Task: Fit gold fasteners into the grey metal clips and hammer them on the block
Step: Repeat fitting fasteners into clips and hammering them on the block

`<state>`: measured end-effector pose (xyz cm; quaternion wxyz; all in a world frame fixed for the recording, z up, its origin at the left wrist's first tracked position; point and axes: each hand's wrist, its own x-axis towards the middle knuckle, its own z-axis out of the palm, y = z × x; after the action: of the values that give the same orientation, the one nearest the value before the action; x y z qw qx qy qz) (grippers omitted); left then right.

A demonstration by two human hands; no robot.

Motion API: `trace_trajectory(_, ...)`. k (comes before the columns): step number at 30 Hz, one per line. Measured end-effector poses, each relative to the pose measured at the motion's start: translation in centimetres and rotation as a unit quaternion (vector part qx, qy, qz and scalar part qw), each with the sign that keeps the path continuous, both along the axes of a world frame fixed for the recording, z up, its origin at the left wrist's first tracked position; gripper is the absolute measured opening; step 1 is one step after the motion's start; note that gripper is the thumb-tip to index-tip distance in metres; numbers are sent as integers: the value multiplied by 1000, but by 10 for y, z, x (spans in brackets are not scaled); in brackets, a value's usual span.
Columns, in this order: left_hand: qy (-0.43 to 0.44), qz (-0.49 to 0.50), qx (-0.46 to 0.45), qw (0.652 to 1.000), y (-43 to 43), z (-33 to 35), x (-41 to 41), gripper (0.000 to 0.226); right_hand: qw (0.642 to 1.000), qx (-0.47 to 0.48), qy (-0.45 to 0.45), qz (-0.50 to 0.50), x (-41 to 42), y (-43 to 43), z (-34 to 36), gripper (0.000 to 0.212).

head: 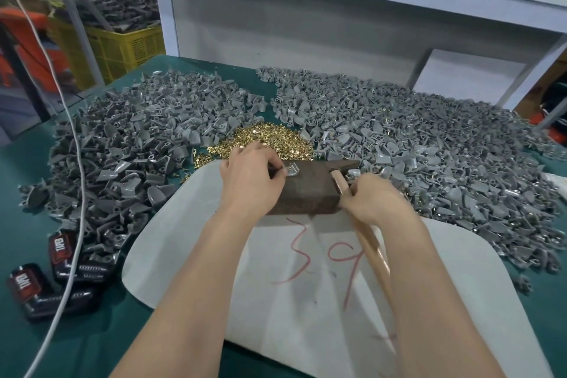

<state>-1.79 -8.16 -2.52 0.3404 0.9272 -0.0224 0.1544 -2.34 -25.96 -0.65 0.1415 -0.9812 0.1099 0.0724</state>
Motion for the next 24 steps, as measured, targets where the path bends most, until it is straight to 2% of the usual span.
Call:
trace_trajectory(3, 3, -1, 2, 1000, 0, 0, 0, 6, 1000, 6, -8, -13, 0, 6, -6, 8)
trace_trajectory(6, 3, -1, 2, 1000, 0, 0, 0, 5, 994, 64, -77, -46, 2, 1, 0, 13)
trace_trajectory(8, 3, 3, 7, 1000, 0, -1, 0, 5, 981, 140, -127, -45, -1, -2, 11, 15)
trace_trajectory(10, 1, 7, 11, 1000, 0, -1, 1, 6, 971, 167, -174, -2, -7, -2, 21, 20)
trace_trajectory(13, -6, 10, 23, 1000, 0, -1, 0, 7, 951, 150, -255, 84, -22, 5, 31, 42)
trace_trajectory(16, -17, 9, 17, 1000, -1, -1, 0, 7, 912, 133, -368, 124, -40, 15, 36, 45)
trace_trajectory(17, -19, 10, 15, 1000, -1, -1, 0, 7, 911, 131, -364, 142, -43, 17, 36, 46)
trace_trajectory(20, -14, 10, 22, 1000, 0, 0, 0, 9, 950, 80, -244, 176, -46, 20, 33, 48)
trace_trajectory(21, -13, 11, 25, 1000, 0, 0, 0, 10, 956, 64, -233, 170, -46, 20, 35, 47)
trace_trajectory(22, -13, 12, 24, 1000, 0, 1, -1, 10, 954, 57, -248, 161, -44, 19, 38, 47)
trace_trajectory(24, -15, 11, 11, 1000, 0, 2, -2, 8, 921, 116, -345, 141, -46, 22, 44, 49)
